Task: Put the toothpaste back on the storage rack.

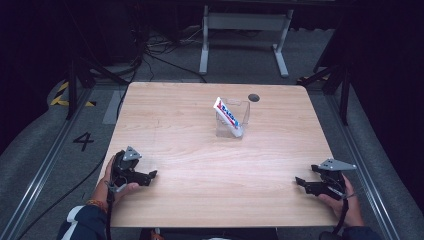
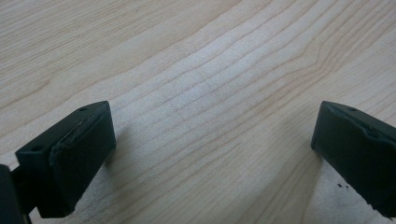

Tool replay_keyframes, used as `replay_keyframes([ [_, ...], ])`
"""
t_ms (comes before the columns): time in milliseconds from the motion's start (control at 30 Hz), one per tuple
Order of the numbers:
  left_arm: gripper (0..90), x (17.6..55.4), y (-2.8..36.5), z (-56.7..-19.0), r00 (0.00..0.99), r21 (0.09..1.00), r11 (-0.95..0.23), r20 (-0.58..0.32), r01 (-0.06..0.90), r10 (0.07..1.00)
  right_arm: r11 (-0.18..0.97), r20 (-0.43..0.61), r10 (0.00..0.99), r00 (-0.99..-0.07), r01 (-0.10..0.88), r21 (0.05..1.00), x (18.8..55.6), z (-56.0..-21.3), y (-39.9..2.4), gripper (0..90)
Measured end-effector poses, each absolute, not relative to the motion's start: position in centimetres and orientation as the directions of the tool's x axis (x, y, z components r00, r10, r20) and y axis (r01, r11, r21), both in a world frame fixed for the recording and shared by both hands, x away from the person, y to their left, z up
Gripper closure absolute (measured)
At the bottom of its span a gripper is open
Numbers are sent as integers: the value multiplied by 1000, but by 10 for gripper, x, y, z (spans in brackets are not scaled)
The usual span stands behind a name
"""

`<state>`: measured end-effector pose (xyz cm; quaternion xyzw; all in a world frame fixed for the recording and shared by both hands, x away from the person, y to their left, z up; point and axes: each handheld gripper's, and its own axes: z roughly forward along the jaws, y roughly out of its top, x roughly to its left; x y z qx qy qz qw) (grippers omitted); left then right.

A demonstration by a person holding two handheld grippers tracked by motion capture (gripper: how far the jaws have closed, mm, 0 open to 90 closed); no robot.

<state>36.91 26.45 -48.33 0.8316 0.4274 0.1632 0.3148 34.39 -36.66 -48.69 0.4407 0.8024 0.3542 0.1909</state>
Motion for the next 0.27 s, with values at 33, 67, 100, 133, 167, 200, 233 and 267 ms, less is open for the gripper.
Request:
replay_keyframes([
  [33, 1, 369, 265, -483, 582, 663, -437, 3, 608, 813, 360, 6, 843, -537, 572, 737, 344, -487, -367, 149],
  [67, 1, 369, 265, -483, 583, 663, -437, 1, 608, 813, 358, 7, 844, -536, 574, 737, 344, -487, -366, 149],
  [100, 1, 369, 264, -483, 580, 661, -437, 5, 609, 815, 357, 6, 845, -535, 574, 737, 344, -487, -366, 149],
  [133, 2, 369, 264, -483, 578, 661, -436, 5, 611, 816, 356, 7, 846, -533, 575, 737, 343, -487, -366, 149],
  [167, 1, 369, 264, -483, 577, 660, -436, 5, 612, 817, 356, 7, 847, -532, 575, 737, 343, -487, -366, 149],
  [200, 1, 369, 264, -483, 576, 659, -433, 0, 615, 818, 351, 10, 849, -528, 578, 737, 343, -487, -366, 150],
  [233, 1, 369, 264, -483, 575, 660, -435, 5, 612, 818, 350, 10, 850, -527, 578, 737, 343, -487, -367, 150],
  [267, 2, 369, 264, -483, 574, 660, -433, 5, 613, 819, 348, 10, 851, -525, 579, 737, 342, -487, -367, 150],
])
